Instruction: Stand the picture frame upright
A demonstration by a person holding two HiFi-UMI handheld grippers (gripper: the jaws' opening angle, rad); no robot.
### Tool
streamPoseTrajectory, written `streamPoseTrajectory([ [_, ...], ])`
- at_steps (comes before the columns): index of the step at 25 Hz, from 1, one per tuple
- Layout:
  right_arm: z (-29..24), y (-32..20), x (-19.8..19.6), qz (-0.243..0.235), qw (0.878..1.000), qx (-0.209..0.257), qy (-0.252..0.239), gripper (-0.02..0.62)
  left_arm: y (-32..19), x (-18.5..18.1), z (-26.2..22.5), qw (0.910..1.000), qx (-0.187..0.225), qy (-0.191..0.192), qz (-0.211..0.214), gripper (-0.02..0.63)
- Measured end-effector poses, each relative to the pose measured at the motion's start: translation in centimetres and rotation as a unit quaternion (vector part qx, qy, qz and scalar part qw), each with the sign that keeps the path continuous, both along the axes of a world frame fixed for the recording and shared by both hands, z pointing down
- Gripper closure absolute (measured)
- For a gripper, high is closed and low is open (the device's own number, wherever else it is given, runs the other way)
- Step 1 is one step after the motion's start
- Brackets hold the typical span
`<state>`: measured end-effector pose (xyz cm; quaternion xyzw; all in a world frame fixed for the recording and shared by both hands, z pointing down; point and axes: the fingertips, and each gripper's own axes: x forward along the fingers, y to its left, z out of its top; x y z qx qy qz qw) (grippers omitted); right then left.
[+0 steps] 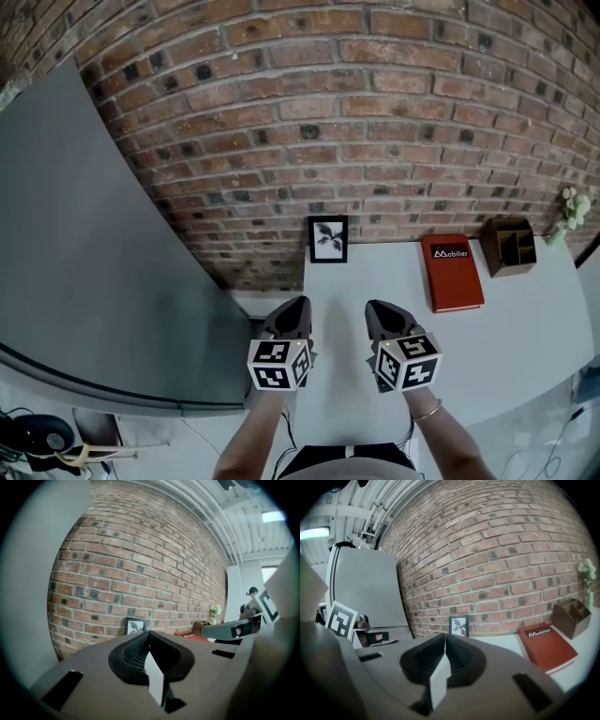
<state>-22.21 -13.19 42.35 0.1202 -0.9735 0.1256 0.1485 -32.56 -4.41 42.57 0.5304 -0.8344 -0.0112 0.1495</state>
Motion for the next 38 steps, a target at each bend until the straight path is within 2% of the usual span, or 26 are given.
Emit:
streamPoseTrajectory([
  [14,-0.4,1.8,3.5,0.001,1.000,-0.004,-0.002,0.592,3.3,1.7,-1.0,0.9997,0.016,0.015,-0.014,0.614],
  [38,0.4,4.3,5.3,0.014,1.000,-0.008,0.004,0.592,7.3,3.2,0.4,0.9995,0.007,0.028,-0.014,0.612],
])
